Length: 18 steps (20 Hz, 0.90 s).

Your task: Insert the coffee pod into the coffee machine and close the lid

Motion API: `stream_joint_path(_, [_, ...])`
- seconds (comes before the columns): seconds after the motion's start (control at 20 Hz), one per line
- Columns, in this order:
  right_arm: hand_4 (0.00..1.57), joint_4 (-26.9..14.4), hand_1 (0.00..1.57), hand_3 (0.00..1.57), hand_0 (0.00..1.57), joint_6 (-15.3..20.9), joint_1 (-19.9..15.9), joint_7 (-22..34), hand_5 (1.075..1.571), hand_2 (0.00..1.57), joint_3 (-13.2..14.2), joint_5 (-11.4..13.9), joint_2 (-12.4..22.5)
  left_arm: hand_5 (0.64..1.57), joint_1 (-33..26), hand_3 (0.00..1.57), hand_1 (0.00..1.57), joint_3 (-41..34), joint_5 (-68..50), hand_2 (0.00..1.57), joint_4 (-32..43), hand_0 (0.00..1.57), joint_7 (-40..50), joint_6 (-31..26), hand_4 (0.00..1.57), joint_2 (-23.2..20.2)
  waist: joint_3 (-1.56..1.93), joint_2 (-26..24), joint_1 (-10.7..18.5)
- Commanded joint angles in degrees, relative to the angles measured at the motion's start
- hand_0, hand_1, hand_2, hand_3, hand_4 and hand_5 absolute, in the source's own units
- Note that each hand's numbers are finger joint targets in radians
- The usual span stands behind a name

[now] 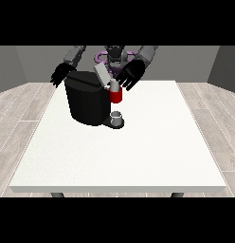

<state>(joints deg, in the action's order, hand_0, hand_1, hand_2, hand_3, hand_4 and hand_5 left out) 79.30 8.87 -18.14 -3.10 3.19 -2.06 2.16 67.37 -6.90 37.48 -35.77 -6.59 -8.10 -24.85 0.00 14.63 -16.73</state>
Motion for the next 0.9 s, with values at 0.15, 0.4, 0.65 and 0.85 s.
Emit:
stream_joint_path(0.15, [0.45,0.24,0.00,0.00,0.00,0.25,1.11,-2.64,1.571,0.00,-1.15,0.45,-1.41,1.571,-0.28,1.20,1.24,-0.33,0.47,1.28,1.32,1.24,-0.74,0.00,0.49,-0.33,0.00,1.89,-0.78])
stream_joint_path(0.4, [0.36,1.47,0.00,0.00,0.00,-0.67,-0.98,2.16,1.571,0.00,0.14,-0.55,1.10,1.571,-0.81,1.15,1.22,-0.76,0.46,1.25,2.03,1.22,-0.30,0.99,0.47,0.75,-0.01,1.55,-1.56])
stream_joint_path(0.65, [0.40,-0.88,0.00,0.00,0.00,-0.46,-0.09,-1.21,1.571,0.00,1.41,-0.36,1.59,1.571,-1.09,1.03,1.13,0.41,1.32,1.17,0.82,1.13,-1.68,-0.56,0.44,0.24,0.01,1.21,0.54])
stream_joint_path(0.85, [0.43,-0.79,0.00,0.00,0.00,2.26,0.32,-1.26,1.571,0.00,-0.76,1.12,-1.79,1.571,-0.44,0.98,1.11,1.09,2.07,1.15,0.69,1.11,-0.50,-0.82,0.41,1.04,0.01,-0.20,1.55])
